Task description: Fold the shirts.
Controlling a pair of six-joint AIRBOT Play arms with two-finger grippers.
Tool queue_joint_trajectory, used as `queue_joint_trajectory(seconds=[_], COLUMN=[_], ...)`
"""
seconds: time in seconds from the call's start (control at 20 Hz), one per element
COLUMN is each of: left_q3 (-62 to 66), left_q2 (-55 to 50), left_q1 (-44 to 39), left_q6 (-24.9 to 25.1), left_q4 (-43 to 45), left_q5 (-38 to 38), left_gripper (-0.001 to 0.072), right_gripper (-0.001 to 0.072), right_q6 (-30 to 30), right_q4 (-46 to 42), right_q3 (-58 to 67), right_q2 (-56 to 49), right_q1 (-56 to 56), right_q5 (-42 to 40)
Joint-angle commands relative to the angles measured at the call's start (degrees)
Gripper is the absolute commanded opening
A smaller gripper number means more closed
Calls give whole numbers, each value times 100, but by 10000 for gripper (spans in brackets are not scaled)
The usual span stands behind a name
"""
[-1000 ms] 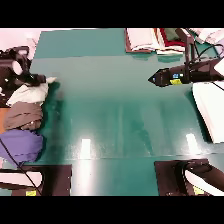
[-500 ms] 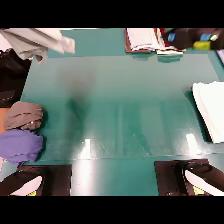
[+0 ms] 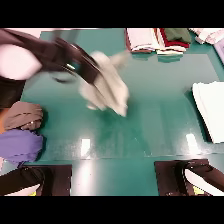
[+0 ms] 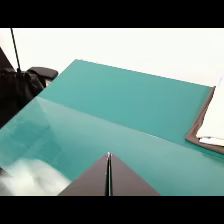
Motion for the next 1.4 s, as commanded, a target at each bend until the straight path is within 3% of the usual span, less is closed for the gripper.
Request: queue_joint_trajectory(seconds=[0.0, 0.2, 0.45, 0.7, 0.85, 1.1, 1.15, 1.3, 1.35], left_q3=[-203, -332, -1504, -1659, -1652, -1624, -1624, -1390, -1241], left_q2=[-664, -782, -1152, -2299, -2693, -2883, -2887, -2844, -2798], left_q1=[-398, 623, 1873, 1895, 1895, 1895, 1895, 1943, 2009], left_q6=[-44, -612, -348, -122, 337, 470, 472, 638, 713], left_q4=[-317, -378, -2197, -3270, -3987, -4295, -4321, -4251, -4181], left_q5=[136, 369, 778, 1388, 1777, 2072, 2118, 1993, 1805], left_gripper=[622, 621, 621, 622, 621, 620, 550, 33, 30], right_gripper=[17, 17, 17, 17, 17, 17, 17, 17, 17], right_q6=[0, 0, 0, 2, 4, 7, 7, 48, 48], right_q4=[4, 4, 9, 17, 13, 7, 7, -13, -13], right_q3=[114, 114, 103, 103, 103, 103, 103, 13, -186], right_q2=[-2, -2, -107, -393, -542, -837, -887, -922, -833], right_q1=[-68, -68, -68, -68, 0, 326, 358, 343, 267], right_q5=[293, 380, 527, 1045, 1147, 1145, 1145, 1211, 1224])
